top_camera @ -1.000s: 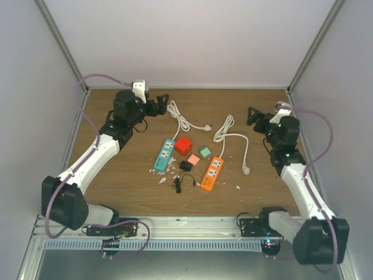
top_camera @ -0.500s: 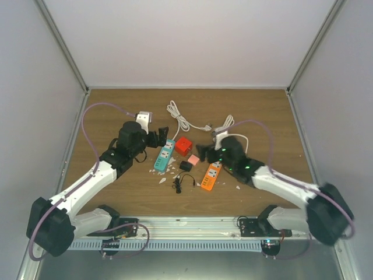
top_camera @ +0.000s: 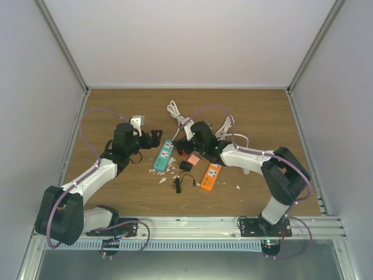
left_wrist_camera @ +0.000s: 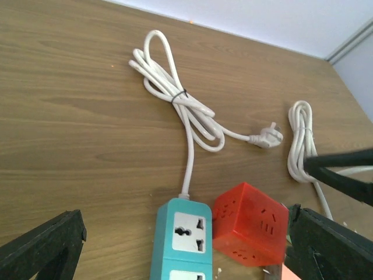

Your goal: Insert the plug

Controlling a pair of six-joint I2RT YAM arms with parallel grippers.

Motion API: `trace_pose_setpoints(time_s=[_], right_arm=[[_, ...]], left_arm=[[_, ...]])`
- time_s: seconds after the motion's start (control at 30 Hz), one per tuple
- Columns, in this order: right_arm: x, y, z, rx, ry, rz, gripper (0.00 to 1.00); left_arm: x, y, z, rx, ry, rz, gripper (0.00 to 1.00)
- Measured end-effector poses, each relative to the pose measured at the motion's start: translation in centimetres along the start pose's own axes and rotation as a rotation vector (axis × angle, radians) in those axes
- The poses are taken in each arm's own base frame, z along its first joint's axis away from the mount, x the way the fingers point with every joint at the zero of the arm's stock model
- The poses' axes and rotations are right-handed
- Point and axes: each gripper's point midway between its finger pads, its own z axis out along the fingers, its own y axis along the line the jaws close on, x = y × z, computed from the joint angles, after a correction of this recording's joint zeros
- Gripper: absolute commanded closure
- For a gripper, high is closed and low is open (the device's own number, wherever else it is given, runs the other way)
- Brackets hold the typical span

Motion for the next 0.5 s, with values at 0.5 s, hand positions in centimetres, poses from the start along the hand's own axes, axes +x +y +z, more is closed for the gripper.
trace_pose_setpoints(time_s=[0.5], right_arm=[[6.0,-1.1,5.3,-0.072,0.226,-0.027,0.10]], left_arm=[[1.4,-0.9,-2.8,0.077,-0.047,-0.091,0.01]])
